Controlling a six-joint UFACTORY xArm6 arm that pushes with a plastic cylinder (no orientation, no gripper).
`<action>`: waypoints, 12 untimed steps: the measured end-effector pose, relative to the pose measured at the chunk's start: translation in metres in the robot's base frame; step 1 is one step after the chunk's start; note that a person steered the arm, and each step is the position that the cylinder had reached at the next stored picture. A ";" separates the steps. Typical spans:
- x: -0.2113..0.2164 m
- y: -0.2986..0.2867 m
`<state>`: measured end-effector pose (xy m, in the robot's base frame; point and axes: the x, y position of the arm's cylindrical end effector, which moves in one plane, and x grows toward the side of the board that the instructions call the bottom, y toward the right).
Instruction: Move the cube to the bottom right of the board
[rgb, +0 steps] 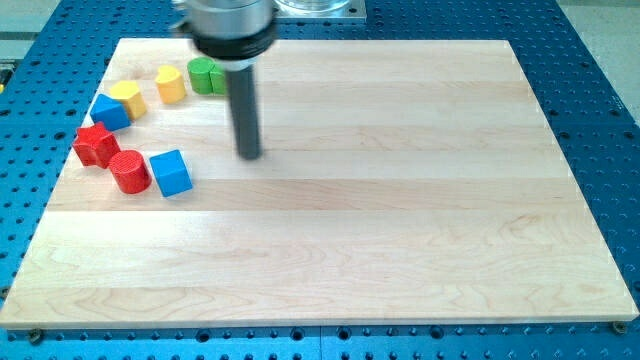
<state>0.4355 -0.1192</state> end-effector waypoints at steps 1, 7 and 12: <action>0.051 -0.022; 0.062 0.091; 0.097 0.045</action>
<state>0.5329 -0.0739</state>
